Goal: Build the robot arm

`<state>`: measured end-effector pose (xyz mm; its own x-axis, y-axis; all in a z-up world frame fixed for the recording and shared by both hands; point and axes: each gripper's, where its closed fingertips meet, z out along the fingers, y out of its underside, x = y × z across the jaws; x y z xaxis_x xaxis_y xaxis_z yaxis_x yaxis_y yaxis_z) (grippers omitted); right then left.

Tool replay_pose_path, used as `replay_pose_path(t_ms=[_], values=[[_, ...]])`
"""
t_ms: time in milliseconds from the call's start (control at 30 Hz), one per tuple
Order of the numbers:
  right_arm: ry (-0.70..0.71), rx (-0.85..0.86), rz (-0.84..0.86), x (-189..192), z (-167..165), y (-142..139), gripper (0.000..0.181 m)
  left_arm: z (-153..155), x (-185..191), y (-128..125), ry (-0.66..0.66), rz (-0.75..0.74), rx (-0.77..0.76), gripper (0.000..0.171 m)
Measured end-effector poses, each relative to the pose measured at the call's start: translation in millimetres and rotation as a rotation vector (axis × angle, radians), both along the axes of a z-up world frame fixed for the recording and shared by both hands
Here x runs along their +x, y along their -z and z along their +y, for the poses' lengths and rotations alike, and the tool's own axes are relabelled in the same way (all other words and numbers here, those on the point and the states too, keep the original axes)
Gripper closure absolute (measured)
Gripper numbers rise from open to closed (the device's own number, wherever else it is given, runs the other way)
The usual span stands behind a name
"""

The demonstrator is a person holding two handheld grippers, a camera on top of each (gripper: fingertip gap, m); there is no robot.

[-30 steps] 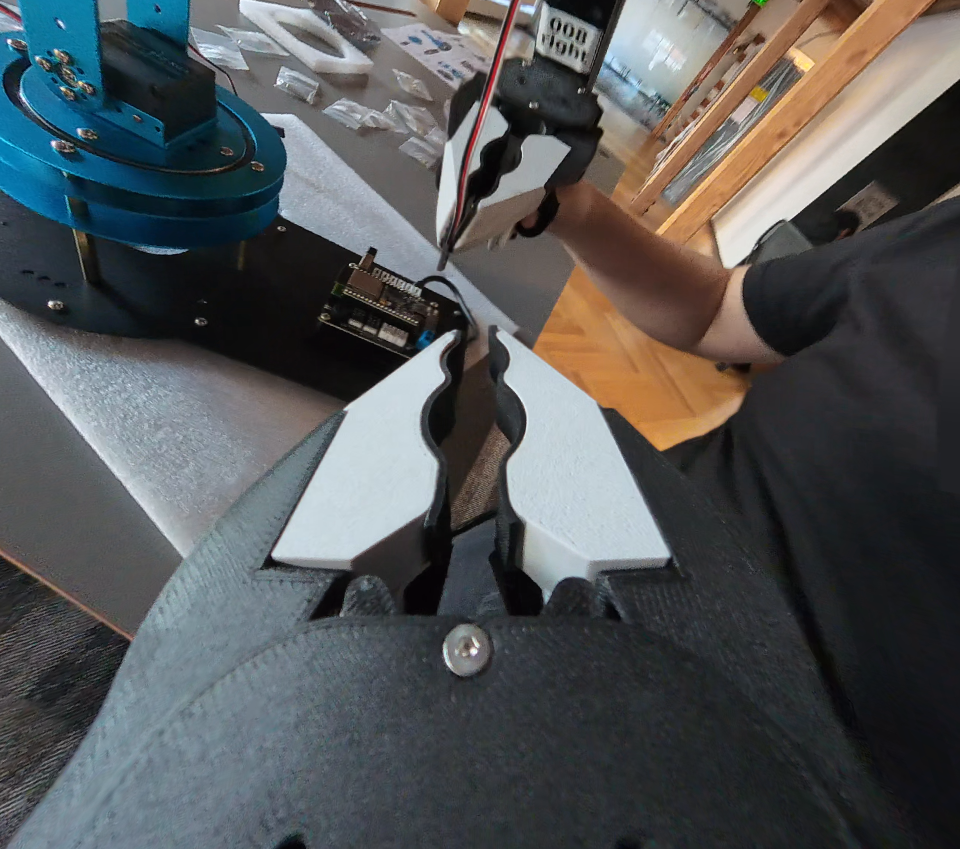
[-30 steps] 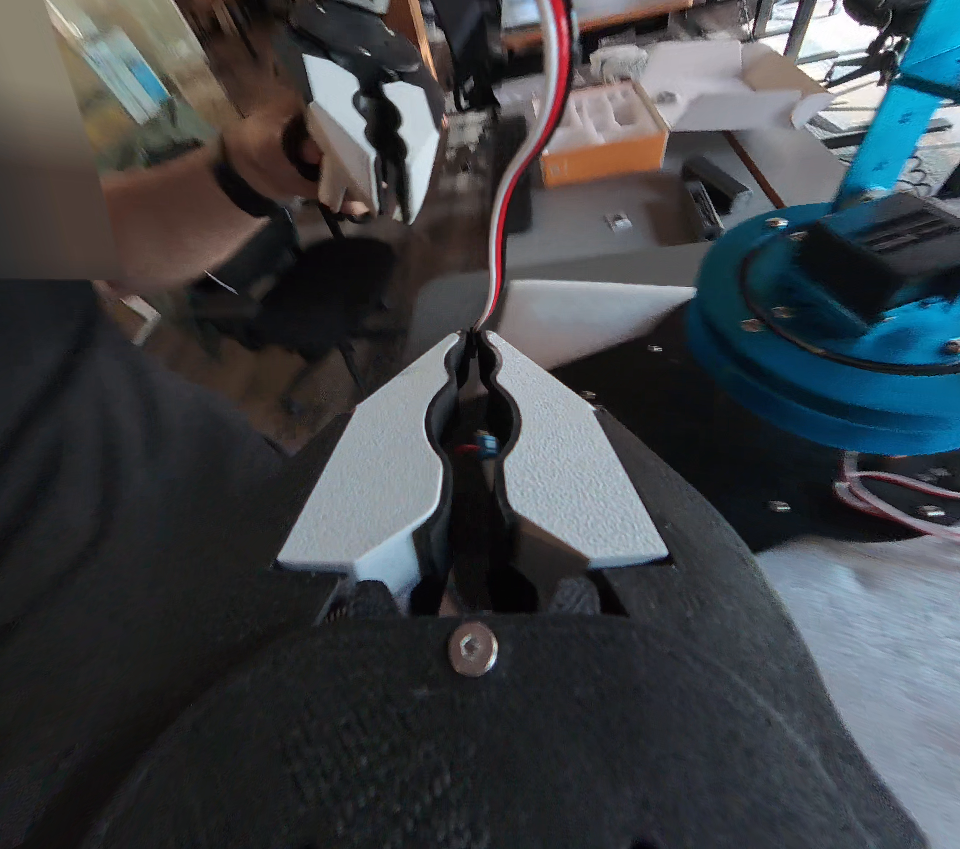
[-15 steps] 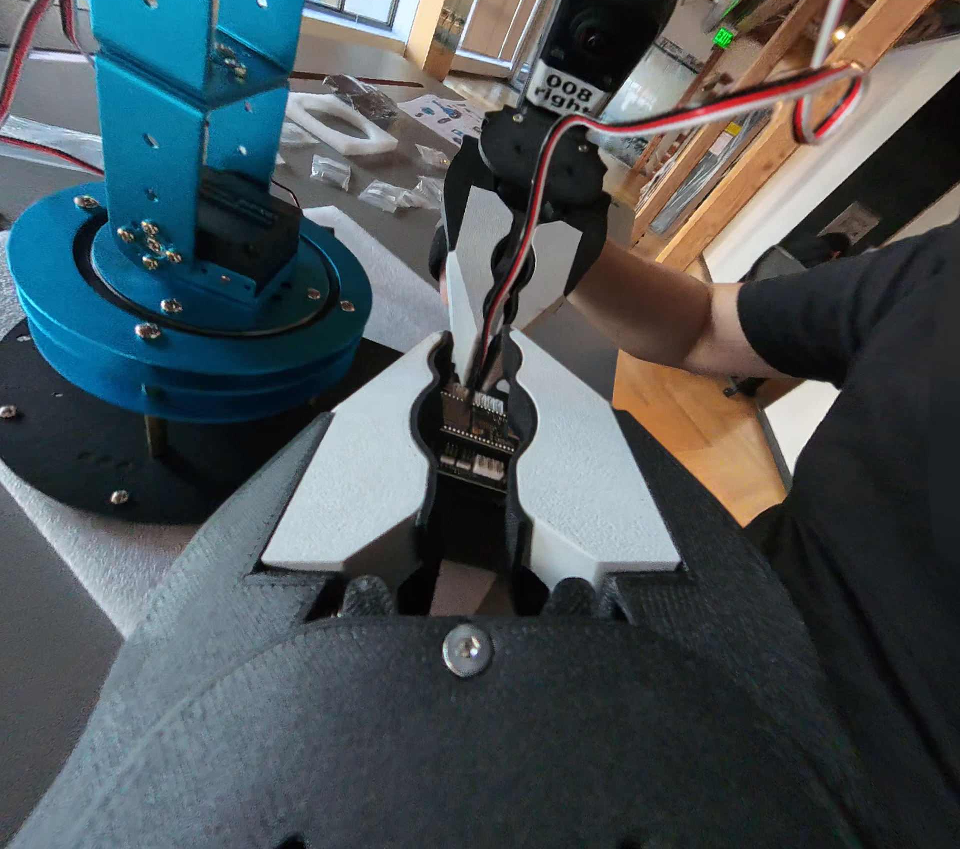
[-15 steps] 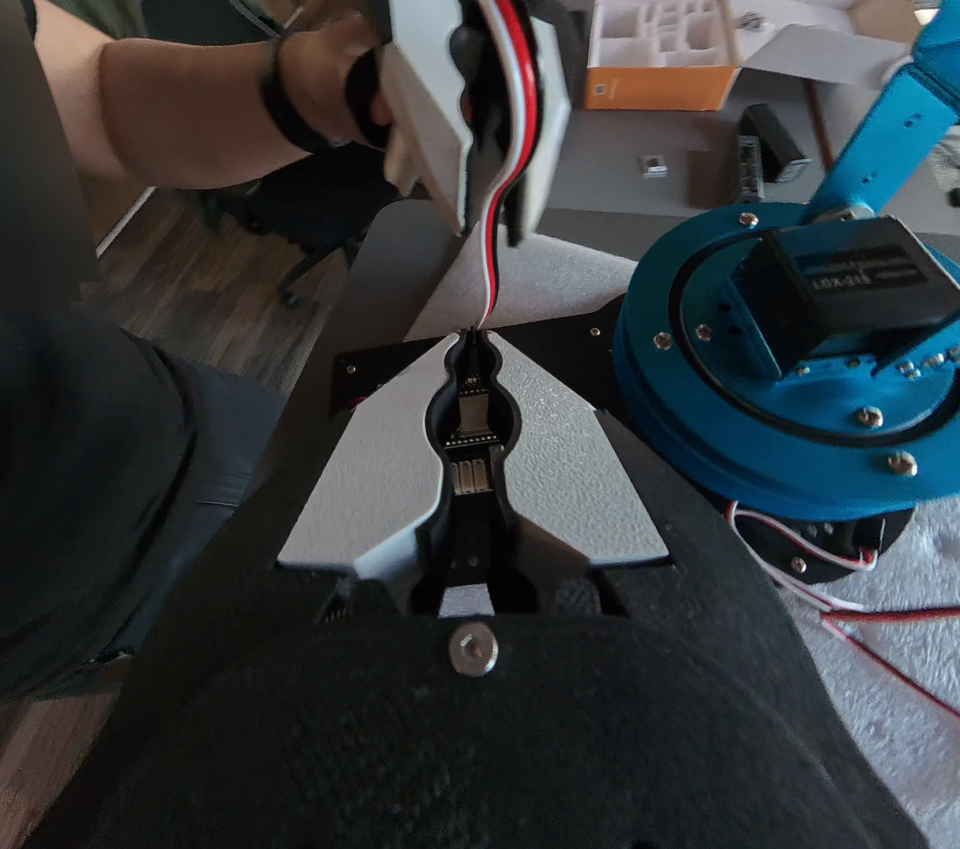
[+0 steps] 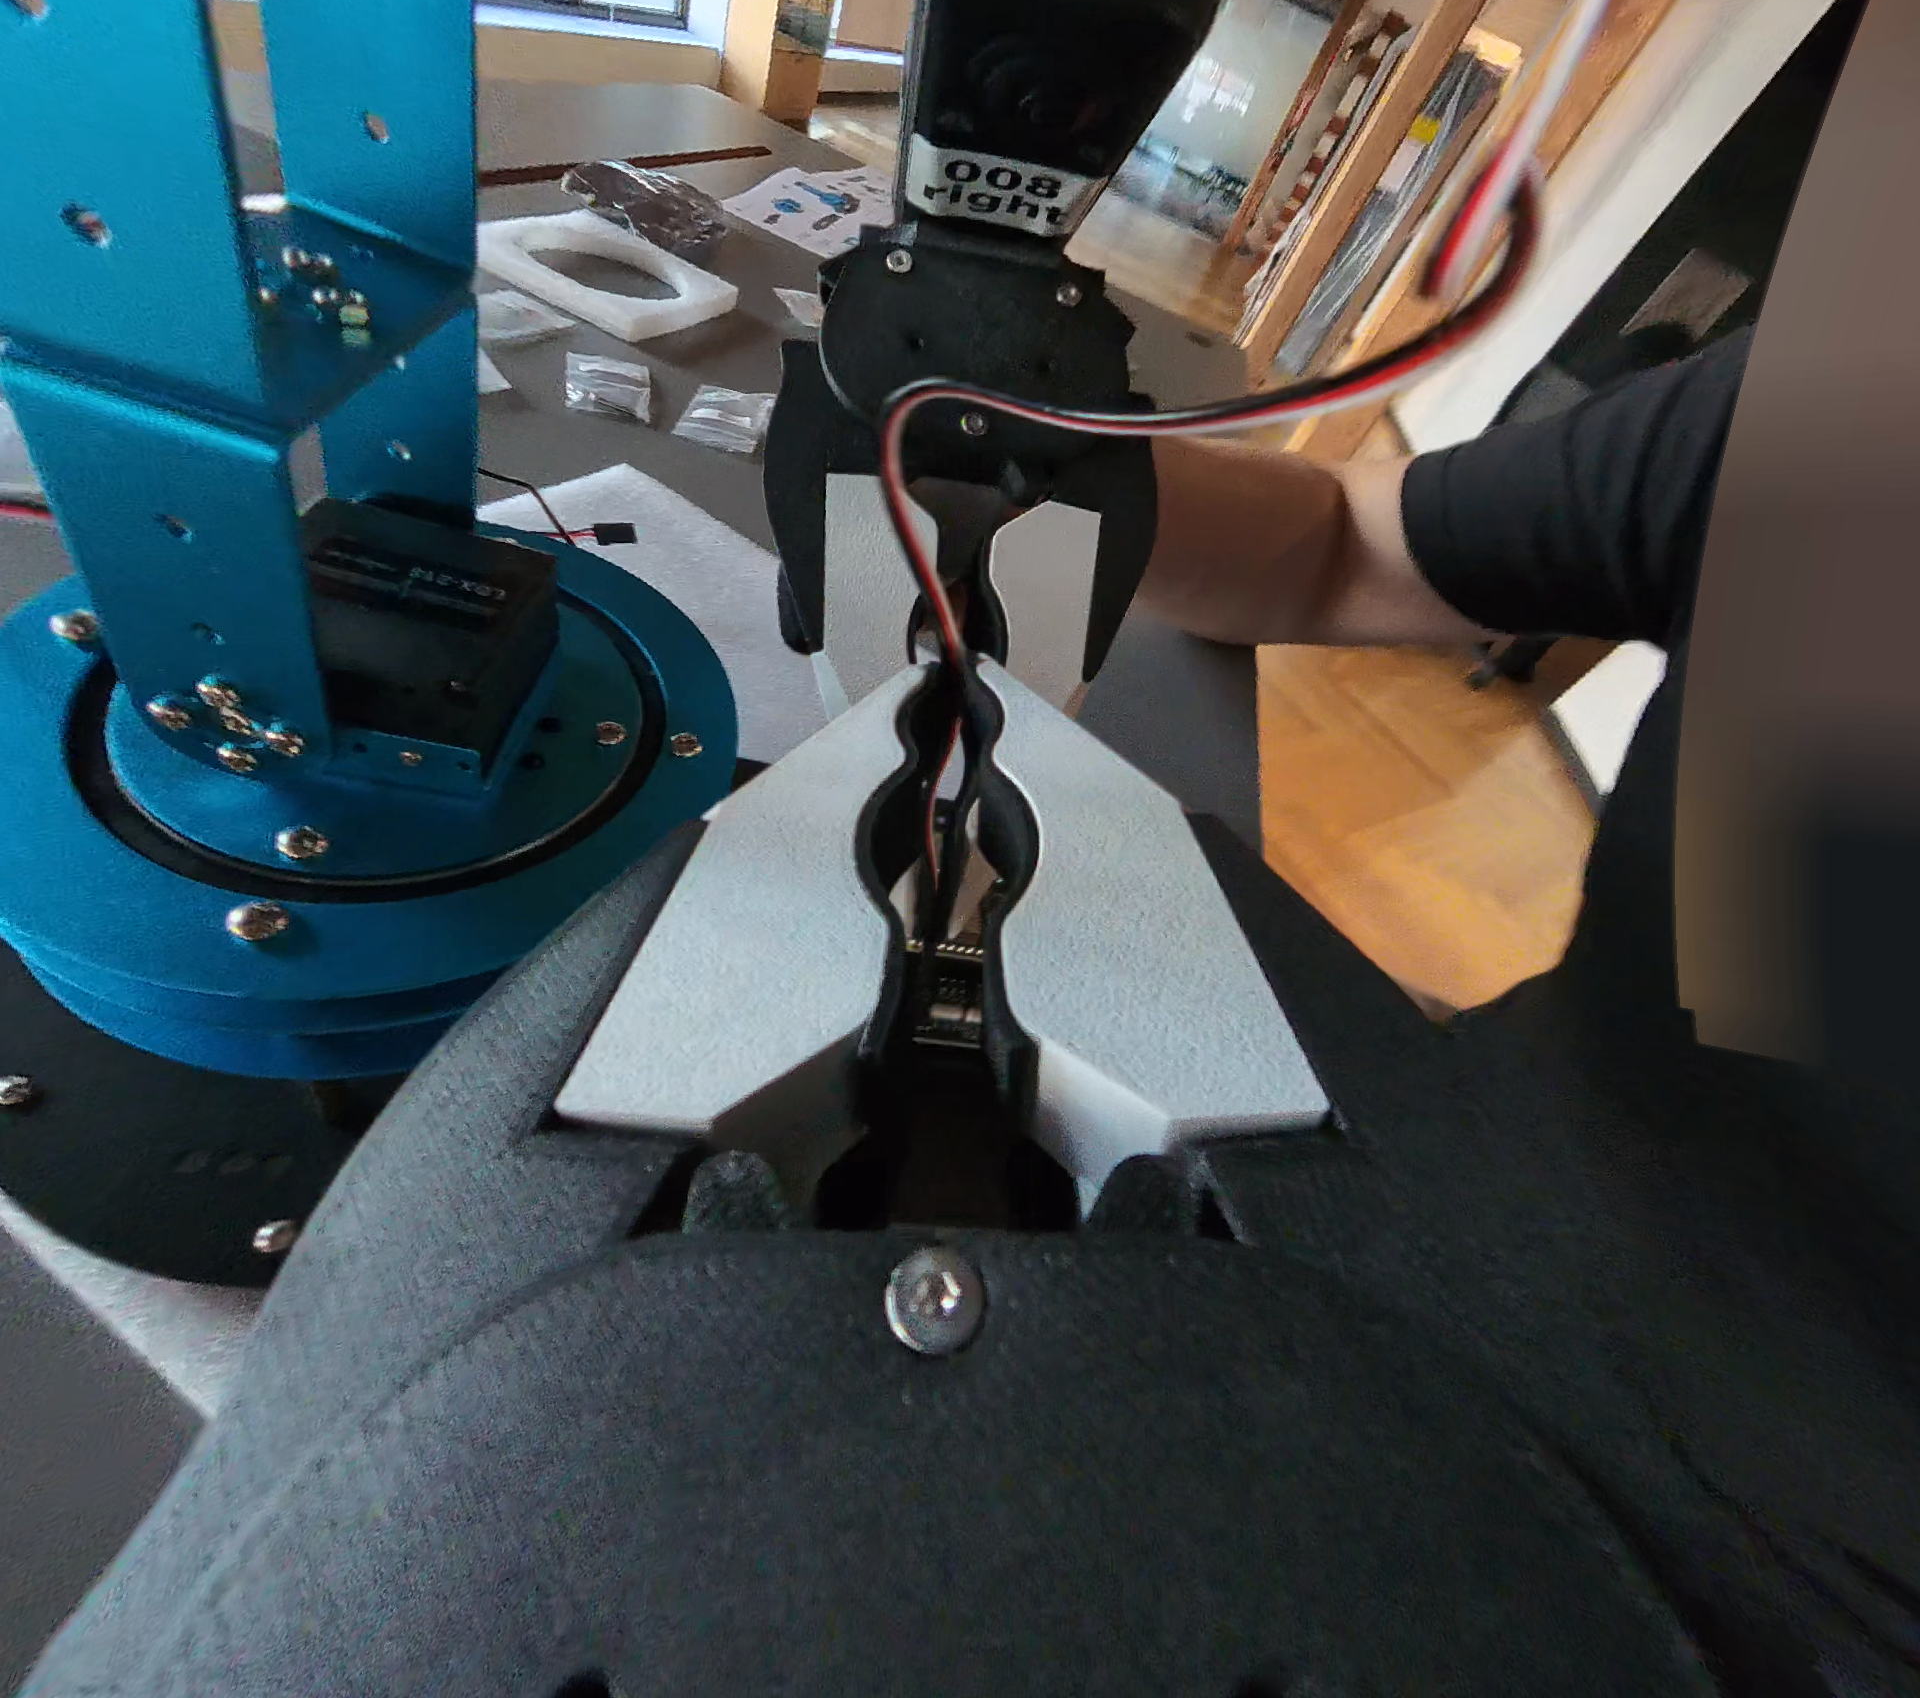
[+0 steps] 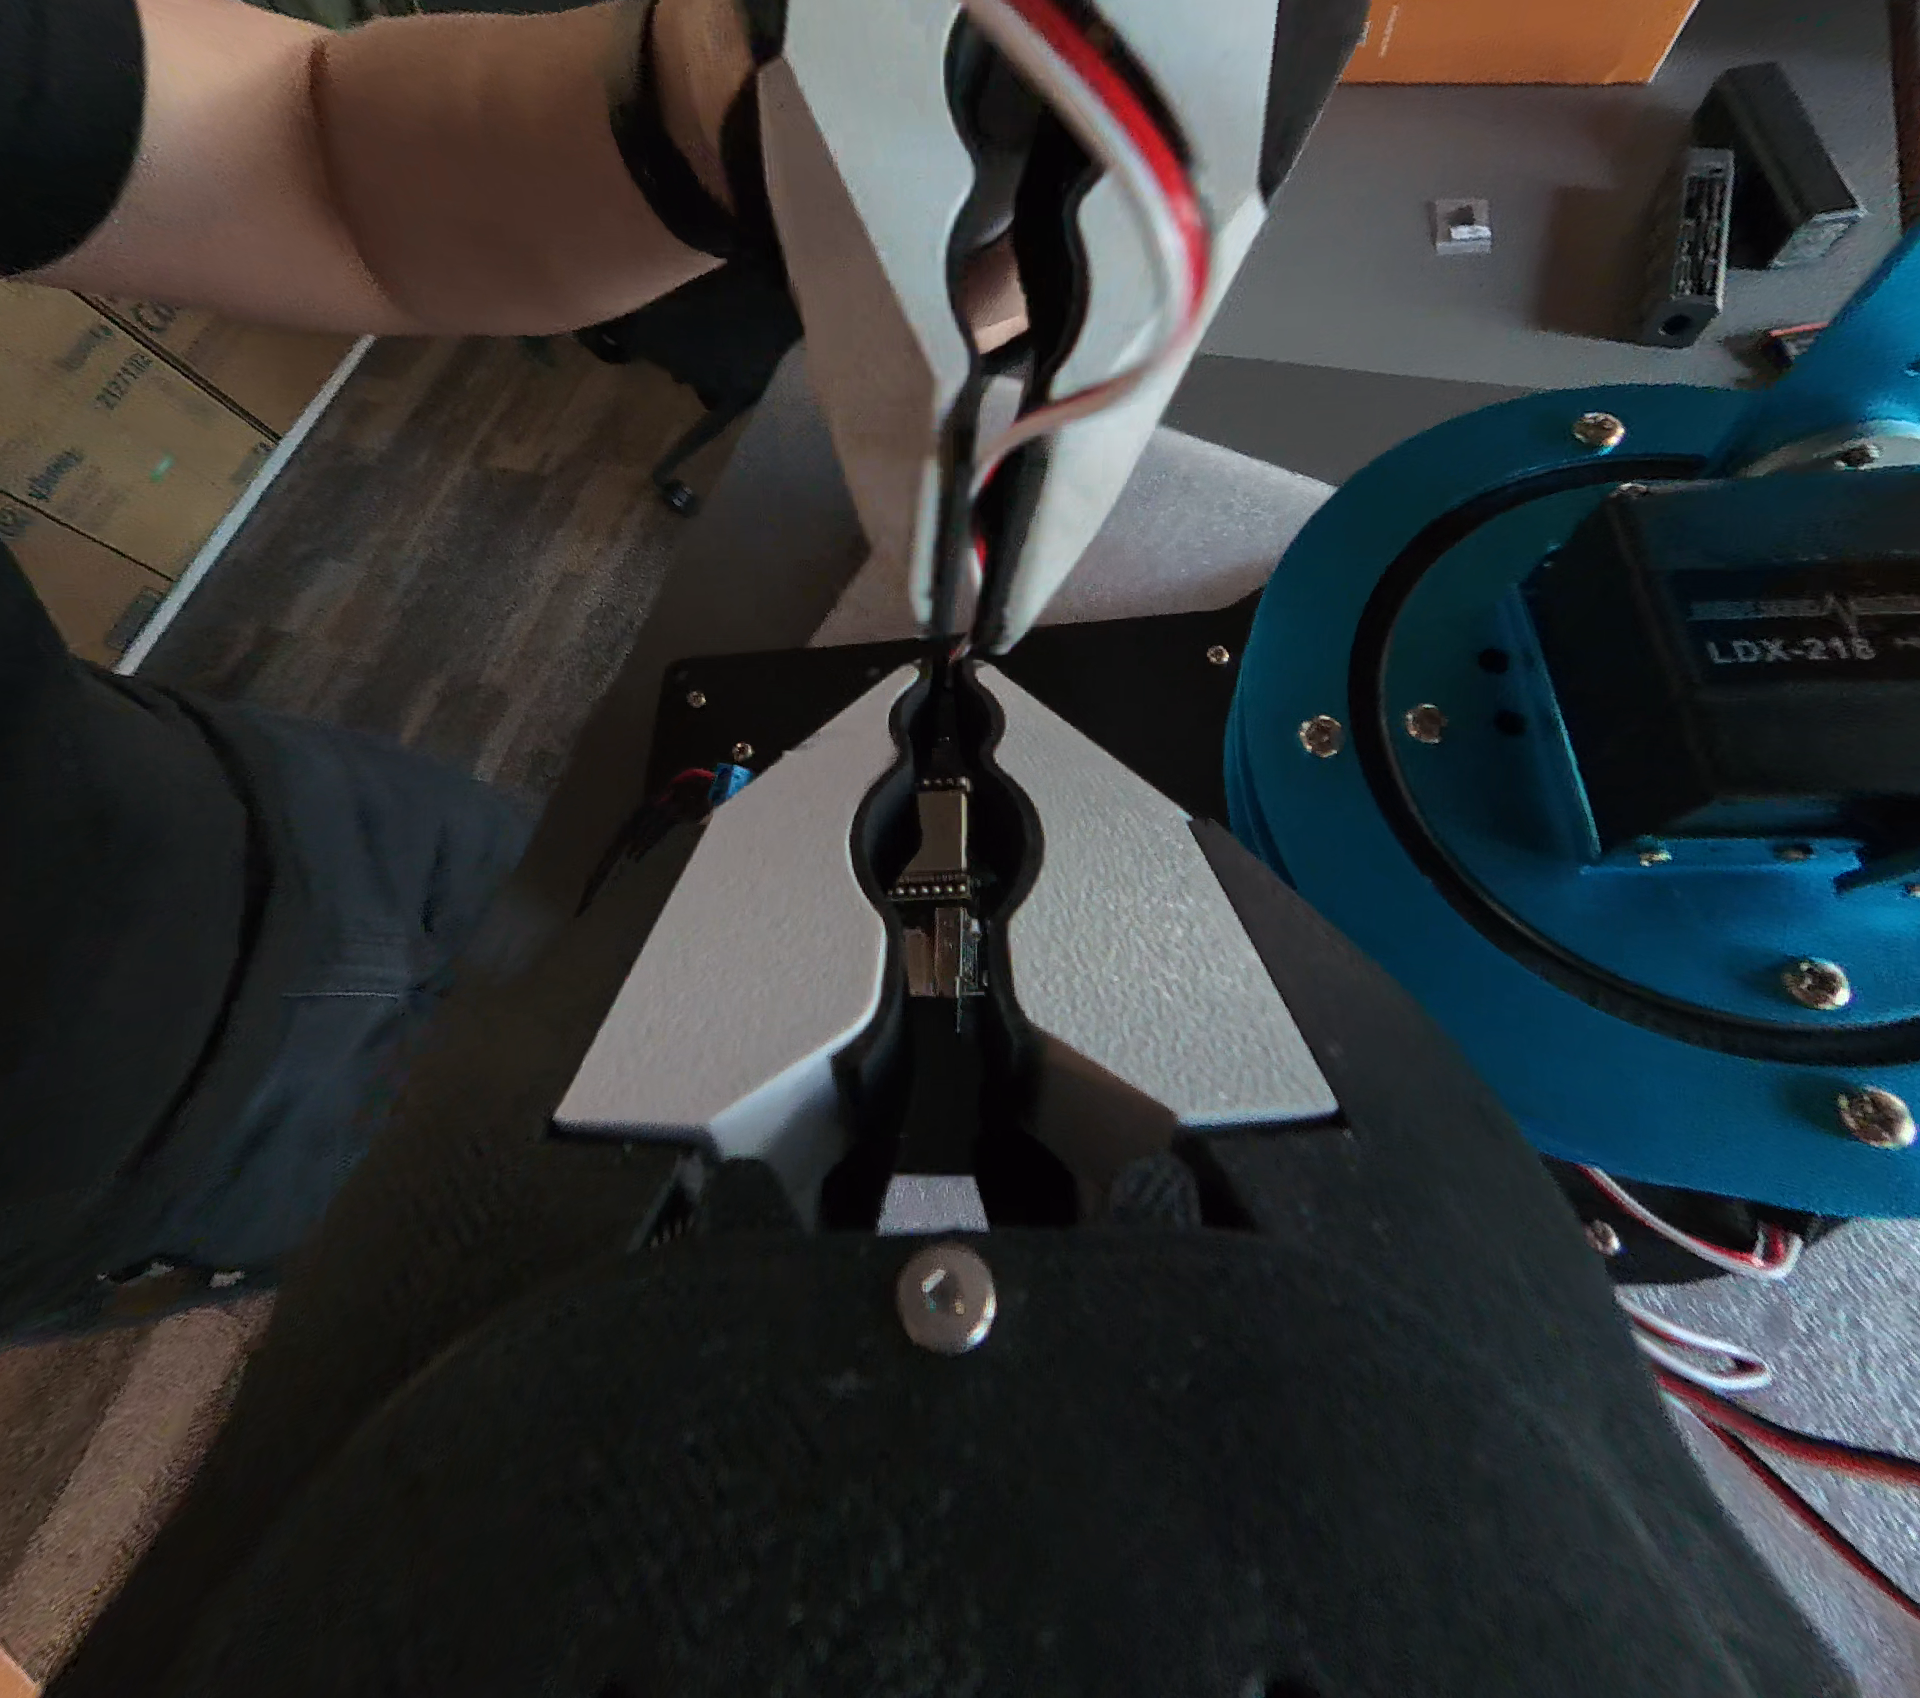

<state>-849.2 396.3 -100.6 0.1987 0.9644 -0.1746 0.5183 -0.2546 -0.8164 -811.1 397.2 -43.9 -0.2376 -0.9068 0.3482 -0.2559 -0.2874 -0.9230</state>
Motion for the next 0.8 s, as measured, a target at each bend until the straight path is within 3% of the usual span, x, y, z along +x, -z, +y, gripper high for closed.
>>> replay_pose_path(t_ms=[133,267,400,500,600,667,733,800], values=[[0.039,0.077,-0.061,6.3,6.1,4.6,0.178,0.7,1.9,1.6,0.016,-0.042,0.13,0.171],[0.035,0.091,-0.05,10.3,7.6,-2.5,0.174,0.8,3.8,-5.5,0.049,-0.11,0.104,0.171],[0.057,0.079,0.0,17.7,8.5,-19.3,0.154,0.8,2.7,1.5,0.017,-0.11,0.162,0.171],[0.04,0.063,0.096,21.2,6.1,-35.1,0.153,0.9,-1.3,2.8,0.002,-0.15,0.142,0.171],[0.007,0.062,0.139,42.1,7.0,-37.7,0.162,4.4,-9.1,-4.6,-0.002,-0.194,0.134,0.171],[0.055,0.127,0.315,55.6,14.3,-58.4,0.177,6.3,-12.2,-9.2,-0.015,-0.217,0.161,0.171],[0.075,0.176,0.466,63.8,11.3,-77.6,0.181,5.0,-14.9,-13.6,-0.02,-0.236,0.19,0.171],[0.115,0.254,0.444,67.5,13.8,-80.9,0.181,3.7,-18.7,-18.3,-0.025,-0.264,0.212,0.171]])
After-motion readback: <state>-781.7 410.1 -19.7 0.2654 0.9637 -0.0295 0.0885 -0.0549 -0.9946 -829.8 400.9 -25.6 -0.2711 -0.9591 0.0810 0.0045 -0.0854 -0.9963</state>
